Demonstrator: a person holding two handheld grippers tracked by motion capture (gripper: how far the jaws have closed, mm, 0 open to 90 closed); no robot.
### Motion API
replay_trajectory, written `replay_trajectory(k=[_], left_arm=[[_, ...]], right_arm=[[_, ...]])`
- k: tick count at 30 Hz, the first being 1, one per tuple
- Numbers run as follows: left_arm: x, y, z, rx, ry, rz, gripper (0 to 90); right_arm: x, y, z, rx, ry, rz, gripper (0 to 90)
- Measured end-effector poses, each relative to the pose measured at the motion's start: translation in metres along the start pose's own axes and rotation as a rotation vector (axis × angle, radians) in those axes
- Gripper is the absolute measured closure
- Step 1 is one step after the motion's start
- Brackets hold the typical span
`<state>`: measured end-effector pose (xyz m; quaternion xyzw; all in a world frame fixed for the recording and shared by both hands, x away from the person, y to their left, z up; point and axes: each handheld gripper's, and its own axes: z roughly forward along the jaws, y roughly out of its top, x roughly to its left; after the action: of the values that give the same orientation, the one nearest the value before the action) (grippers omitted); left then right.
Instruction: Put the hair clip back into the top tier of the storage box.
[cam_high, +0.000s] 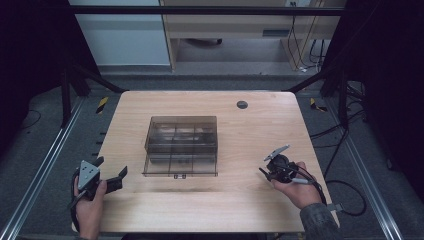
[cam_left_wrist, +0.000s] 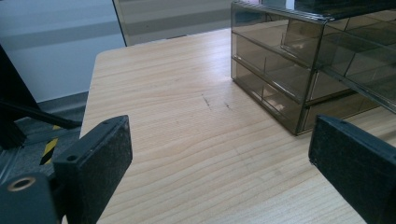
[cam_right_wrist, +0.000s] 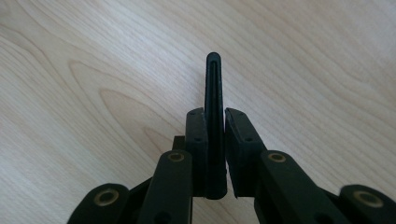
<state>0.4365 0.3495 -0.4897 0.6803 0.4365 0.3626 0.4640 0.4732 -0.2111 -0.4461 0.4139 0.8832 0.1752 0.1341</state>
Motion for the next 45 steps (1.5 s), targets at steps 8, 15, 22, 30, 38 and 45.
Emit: replay_trajectory(k=[8, 15, 22, 30, 38, 45], left_arm=[[0.000, -0.001, 0.002, 0.004, -0.003, 0.005, 6.1], [0.002, -0.001, 0.001, 0.000, 0.014, 0.004, 6.1], [0.001, -0.002, 0.000, 0.002, 0.025, 0.014, 6.0], [0.002, -0.002, 0.000, -0.001, 0.031, 0.008, 6.0], [0.003, -0.003, 0.001, 0.007, 0.043, 0.004, 6.0], [0.004, -0.003, 0.000, 0.001, 0.048, -0.010, 6.0]], right_arm=[[0.015, 0.015, -0.018, -0.047, 0.008, -0.019, 80.1], [0.030, 0.038, -0.034, -0.093, 0.029, -0.062, 80.0], [0.046, 0.058, -0.041, -0.120, 0.067, -0.075, 80.1], [0.061, 0.074, -0.050, -0.147, 0.070, -0.111, 80.0], [0.069, 0.091, -0.058, -0.180, 0.076, -0.128, 80.0], [0.076, 0.101, -0.057, -0.180, 0.080, -0.146, 80.0]])
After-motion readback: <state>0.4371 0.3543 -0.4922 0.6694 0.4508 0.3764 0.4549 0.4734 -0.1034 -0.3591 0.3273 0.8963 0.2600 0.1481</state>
